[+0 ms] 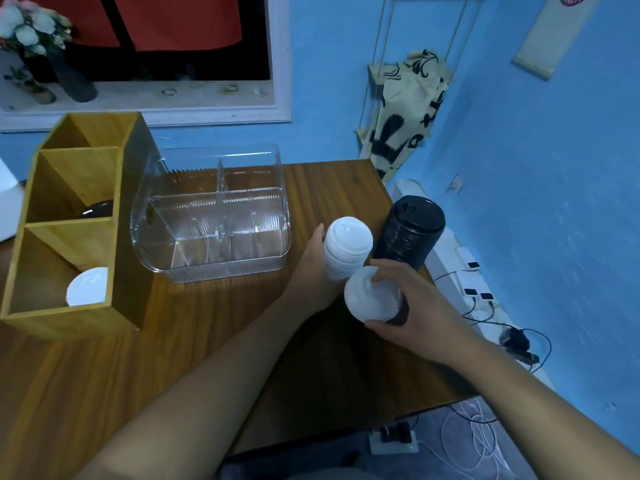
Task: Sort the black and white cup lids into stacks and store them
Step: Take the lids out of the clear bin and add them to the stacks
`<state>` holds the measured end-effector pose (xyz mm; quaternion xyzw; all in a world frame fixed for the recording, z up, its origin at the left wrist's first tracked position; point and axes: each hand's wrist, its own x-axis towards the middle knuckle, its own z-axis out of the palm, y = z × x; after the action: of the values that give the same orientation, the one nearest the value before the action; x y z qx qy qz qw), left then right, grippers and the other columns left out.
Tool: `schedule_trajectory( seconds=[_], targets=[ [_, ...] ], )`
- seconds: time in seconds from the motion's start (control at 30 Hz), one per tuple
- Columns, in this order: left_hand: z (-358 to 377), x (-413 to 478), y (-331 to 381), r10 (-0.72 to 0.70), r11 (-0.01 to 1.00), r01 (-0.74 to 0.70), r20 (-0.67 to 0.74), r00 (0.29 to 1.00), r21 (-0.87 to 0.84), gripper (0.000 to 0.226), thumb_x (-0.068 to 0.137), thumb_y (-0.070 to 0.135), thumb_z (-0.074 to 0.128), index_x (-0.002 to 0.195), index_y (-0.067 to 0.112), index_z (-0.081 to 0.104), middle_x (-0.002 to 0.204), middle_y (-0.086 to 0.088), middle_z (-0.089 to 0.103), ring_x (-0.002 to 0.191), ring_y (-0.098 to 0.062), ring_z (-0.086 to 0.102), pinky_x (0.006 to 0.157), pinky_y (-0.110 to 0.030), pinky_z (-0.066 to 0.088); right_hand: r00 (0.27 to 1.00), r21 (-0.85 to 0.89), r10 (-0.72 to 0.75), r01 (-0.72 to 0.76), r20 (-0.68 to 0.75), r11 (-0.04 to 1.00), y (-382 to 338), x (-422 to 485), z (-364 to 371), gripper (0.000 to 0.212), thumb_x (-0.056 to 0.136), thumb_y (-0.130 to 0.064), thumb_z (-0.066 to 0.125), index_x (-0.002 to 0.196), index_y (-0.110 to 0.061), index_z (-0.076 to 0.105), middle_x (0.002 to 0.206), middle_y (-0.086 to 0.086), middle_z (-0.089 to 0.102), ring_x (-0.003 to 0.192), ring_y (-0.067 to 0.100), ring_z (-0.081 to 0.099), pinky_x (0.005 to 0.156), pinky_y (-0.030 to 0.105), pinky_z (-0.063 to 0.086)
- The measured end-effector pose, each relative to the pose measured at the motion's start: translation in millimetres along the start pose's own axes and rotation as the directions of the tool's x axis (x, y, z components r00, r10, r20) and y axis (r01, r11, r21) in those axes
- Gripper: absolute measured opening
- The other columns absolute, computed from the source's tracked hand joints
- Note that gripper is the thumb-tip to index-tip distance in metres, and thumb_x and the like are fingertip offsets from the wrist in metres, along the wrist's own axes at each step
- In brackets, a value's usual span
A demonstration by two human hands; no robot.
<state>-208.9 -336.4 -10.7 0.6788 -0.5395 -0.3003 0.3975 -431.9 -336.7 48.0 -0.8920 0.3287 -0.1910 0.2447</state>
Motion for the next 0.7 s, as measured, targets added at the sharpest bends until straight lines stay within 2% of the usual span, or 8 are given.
schedule_trajectory(
  seconds=[0.07,0.17,0.23,0.3,0.37,0.5,0.63,0.7],
  targets=[
    [-1.0,1.3,-4.4,0.053,0.999,-0.053,-0.007,0.999,-0.013,0.095,0.076,0.039,0.089,0.151,0.022,0.034,0.147,0.004,0.052,0.134,-0.015,0.051,0.111,-0.045,0.047,0.999,0.015,0.002,-0.001,-0.047,1.000,-1.9,4.6,4.5,0.067,0.077,-0.041,0.084,0.128,-0.041,0.042,0.147,-0.032,0.033,0.131,-0.018,0.029,0.097,0.003,0.032],
    [-4.0,-9.8,-16.7,0.107,0.994,-0.106,-0.023,0.994,0.034,0.071,0.083,0.023,0.085,0.142,0.026,0.044,0.141,0.010,0.053,0.132,-0.015,0.051,0.113,-0.046,0.044,0.993,0.031,-0.010,0.013,-0.121,0.999,-5.2,13.3,9.7,0.071,0.077,-0.039,0.084,0.132,-0.043,0.039,0.151,-0.031,0.029,0.134,-0.015,0.028,0.102,0.010,0.031],
    [-9.1,-21.9,-24.6,0.117,0.992,-0.116,-0.012,0.993,0.039,0.077,0.084,0.026,0.084,0.147,0.027,0.040,0.143,0.014,0.048,0.135,-0.012,0.047,0.114,-0.040,0.042,0.986,0.033,-0.037,0.043,-0.162,0.999,-9.7,19.8,11.6,0.072,0.079,-0.036,0.083,0.136,-0.040,0.039,0.155,-0.024,0.030,0.139,-0.007,0.031,0.106,0.014,0.032],
    [-16.2,-33.9,-33.0,0.114,0.991,-0.113,-0.018,0.993,0.072,0.085,0.080,0.042,0.085,0.150,0.028,0.040,0.148,0.011,0.050,0.134,-0.009,0.049,0.110,-0.036,0.047,0.979,0.011,-0.069,0.072,-0.194,0.997,-14.8,28.7,14.5,0.073,0.081,-0.033,0.082,0.140,-0.036,0.039,0.158,-0.014,0.032,0.142,0.002,0.032,0.110,0.017,0.031],
    [-22.5,-44.1,-39.9,0.125,0.987,-0.120,-0.043,0.991,0.104,0.087,0.077,0.047,0.086,0.149,0.031,0.039,0.146,0.013,0.052,0.131,-0.006,0.051,0.106,-0.034,0.050,0.975,-0.020,-0.087,0.085,-0.205,0.996,-17.5,40.9,19.8,0.073,0.083,-0.032,0.081,0.143,-0.034,0.040,0.160,-0.010,0.032,0.144,0.005,0.031,0.112,0.018,0.029],
    [-23.1,-57.0,-42.5,0.099,0.990,-0.089,-0.090,0.991,0.112,0.078,0.078,0.045,0.085,0.141,0.039,0.039,0.142,0.013,0.053,0.125,-0.001,0.051,0.105,-0.032,0.050,0.996,-0.014,-0.070,0.069,-0.049,0.998,-20.3,64.4,29.2,0.071,0.088,-0.038,0.075,0.148,-0.040,0.036,0.163,-0.012,0.026,0.147,0.005,0.026,0.112,0.017,0.023],
    [-21.9,-57.4,-43.6,0.088,0.994,-0.080,-0.111,0.990,0.077,0.082,0.077,0.048,0.086,0.145,0.031,0.043,0.141,0.012,0.056,0.127,-0.009,0.054,0.104,-0.039,0.052,0.996,0.020,-0.073,0.072,0.056,0.997,-26.7,77.8,27.4,0.069,0.086,-0.043,0.075,0.144,-0.047,0.038,0.162,-0.016,0.026,0.140,-0.007,0.022,0.108,0.012,0.021],
    [-20.7,-57.3,-43.2,0.087,0.993,-0.075,-0.130,0.988,0.093,0.083,0.076,0.047,0.086,0.146,0.028,0.043,0.142,0.010,0.056,0.129,-0.010,0.053,0.106,-0.040,0.051,0.996,0.072,-0.055,0.049,0.073,0.996,-31.3,82.6,27.5,0.058,0.088,-0.050,0.069,0.140,-0.048,0.042,0.161,-0.017,0.028,0.137,-0.010,0.023,0.107,0.011,0.023]
  ],
)
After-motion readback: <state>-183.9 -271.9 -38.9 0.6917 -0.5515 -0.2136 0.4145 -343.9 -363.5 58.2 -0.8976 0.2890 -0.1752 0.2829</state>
